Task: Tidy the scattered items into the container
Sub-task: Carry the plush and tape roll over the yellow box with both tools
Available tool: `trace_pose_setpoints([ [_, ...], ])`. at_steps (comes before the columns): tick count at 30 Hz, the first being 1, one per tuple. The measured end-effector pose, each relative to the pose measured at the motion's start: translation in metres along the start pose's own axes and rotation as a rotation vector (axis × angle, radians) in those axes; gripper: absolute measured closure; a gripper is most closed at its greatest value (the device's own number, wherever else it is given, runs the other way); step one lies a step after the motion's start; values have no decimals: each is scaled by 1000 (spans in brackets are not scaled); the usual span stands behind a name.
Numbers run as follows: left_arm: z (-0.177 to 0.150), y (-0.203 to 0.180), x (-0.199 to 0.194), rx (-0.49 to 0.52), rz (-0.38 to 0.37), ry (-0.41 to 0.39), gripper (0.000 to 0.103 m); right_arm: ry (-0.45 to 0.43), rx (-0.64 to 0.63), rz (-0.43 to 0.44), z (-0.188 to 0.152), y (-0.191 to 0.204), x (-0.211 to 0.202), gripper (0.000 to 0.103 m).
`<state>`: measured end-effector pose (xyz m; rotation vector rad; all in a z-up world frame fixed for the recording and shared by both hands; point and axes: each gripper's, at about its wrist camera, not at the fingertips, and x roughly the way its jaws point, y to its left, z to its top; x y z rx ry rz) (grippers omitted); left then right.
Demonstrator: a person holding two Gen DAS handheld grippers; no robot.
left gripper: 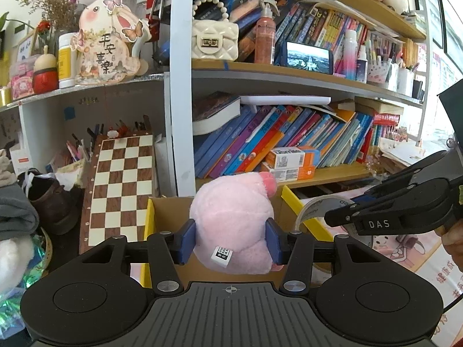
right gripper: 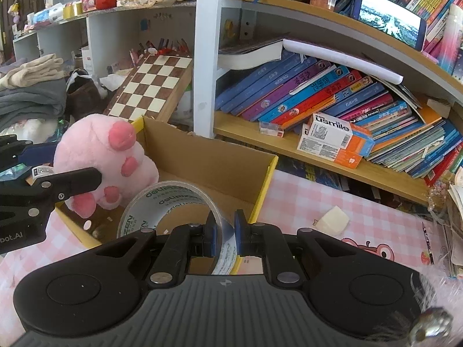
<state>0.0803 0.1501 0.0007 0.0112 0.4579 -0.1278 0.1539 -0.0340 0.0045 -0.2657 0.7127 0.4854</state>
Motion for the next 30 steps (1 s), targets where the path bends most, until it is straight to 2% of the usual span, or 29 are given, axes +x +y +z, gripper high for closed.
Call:
trace_pose_setpoints([
  [18,-12,1,47,34,-7,120,55,97,-24,24,-3,-2,54,91],
  [23,-17,-1,56,65,-14,165,55,112,-89,13,-7,4,66,91],
  [30,-24,-5,66,103,-24,219,55,154,-160,45,-11,12,80,91],
])
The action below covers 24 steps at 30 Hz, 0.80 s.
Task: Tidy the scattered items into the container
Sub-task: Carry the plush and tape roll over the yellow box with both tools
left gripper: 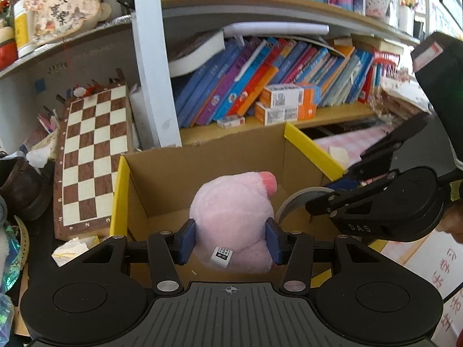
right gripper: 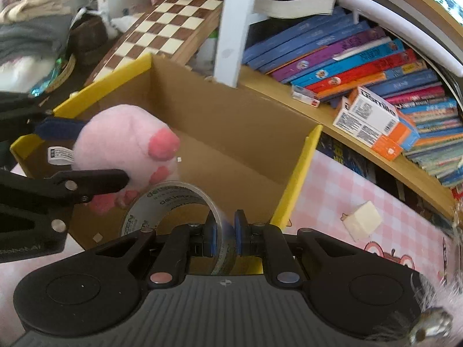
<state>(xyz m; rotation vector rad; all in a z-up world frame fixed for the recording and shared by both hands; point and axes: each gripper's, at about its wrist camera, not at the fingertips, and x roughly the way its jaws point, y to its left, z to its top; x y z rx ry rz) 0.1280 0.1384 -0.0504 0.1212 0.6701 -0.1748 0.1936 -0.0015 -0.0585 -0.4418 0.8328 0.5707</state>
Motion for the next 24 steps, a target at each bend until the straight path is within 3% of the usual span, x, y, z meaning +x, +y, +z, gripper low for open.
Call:
trace_pose_setpoints([
  [24,-4,9,15,8,7,80,54,96,-120,82,10,14,37,91],
])
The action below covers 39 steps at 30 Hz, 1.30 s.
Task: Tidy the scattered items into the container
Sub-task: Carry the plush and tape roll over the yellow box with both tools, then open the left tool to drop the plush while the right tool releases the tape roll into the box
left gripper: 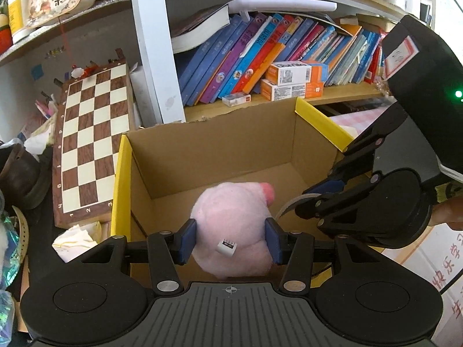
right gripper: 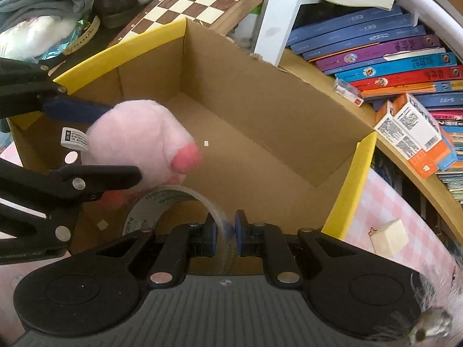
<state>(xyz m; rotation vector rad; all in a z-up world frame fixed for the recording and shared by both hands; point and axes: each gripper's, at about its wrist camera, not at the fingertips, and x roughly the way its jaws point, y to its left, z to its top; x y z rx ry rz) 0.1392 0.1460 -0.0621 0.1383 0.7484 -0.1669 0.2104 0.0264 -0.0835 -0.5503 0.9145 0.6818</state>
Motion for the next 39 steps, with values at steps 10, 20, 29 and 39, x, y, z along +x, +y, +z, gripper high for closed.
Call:
trace_pose_setpoints([
  [10,1,1,4,0,5,10,52,10,4,14,1,0,6,91],
  [20,-1,6,3,-44,13,27,38,1,11,19,1,1,6,81],
  [29,-4,3,-6,-28,31,15,31,-31,17,14,2,2,-5,66],
  [39,0,-5,-33,-22,47,-47,28,-87,56,-38,-6,0,-36,49],
])
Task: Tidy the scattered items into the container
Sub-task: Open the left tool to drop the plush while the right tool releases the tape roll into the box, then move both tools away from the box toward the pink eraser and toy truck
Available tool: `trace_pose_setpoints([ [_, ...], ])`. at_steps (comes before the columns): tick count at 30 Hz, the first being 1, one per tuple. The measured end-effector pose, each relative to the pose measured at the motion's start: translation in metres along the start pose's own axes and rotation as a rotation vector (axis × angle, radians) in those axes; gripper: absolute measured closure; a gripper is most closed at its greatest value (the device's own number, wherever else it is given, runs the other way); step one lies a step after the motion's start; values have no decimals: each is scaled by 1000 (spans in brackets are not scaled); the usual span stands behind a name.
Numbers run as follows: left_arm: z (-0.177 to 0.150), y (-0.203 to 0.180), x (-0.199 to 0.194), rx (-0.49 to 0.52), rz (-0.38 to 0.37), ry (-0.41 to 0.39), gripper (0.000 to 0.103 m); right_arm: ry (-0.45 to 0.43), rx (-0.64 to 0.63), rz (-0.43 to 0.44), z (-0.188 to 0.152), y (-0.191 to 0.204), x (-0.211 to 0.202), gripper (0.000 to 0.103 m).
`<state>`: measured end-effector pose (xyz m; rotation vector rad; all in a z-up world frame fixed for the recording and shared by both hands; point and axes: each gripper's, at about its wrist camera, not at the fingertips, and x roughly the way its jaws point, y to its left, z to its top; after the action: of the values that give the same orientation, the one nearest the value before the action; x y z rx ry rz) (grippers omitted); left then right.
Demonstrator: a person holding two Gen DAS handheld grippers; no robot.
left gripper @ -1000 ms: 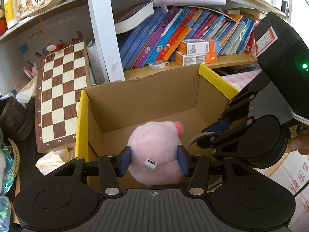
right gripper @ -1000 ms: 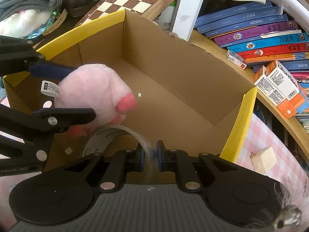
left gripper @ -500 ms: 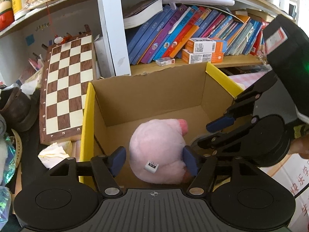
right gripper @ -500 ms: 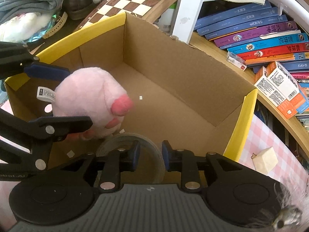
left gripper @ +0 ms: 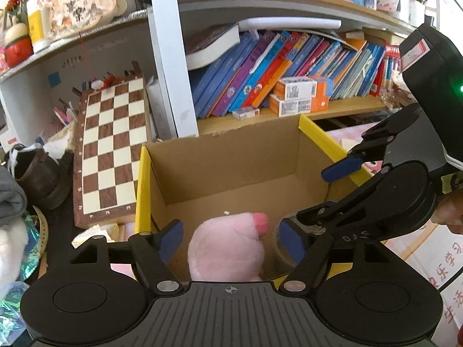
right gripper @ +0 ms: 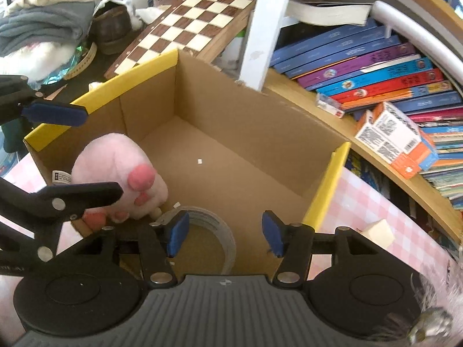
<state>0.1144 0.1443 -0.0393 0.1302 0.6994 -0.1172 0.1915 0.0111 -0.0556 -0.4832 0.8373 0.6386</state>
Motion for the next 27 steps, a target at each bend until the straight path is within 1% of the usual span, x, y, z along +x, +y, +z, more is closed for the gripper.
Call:
trace_pose_setpoints([
  [5,0,-8,-15,18,0,-23,27,-27,35,-20,-9,-3,-21,46],
  [9,-1,-15,-29,27,-4,-39,25,-63,65,-15,-18,-2,-41,46],
  [10,-1,-17,-32,29,-6,-42,24,-72,71,-20,-20,-1,-46,42],
  [11,-2,-19,-35,31,-8,-45,23,-80,75,-30,-23,-1,-51,40],
  [15,-4,-28,-46,46,-15,-58,23,-100,103,-46,-34,-3,-68,40],
  [24,-8,-50,-63,60,-41,-81,22,-102,175,-57,-65,-7,-92,37],
  [27,-8,-57,-66,64,-54,-83,22,-102,197,-63,-74,-9,-98,34],
])
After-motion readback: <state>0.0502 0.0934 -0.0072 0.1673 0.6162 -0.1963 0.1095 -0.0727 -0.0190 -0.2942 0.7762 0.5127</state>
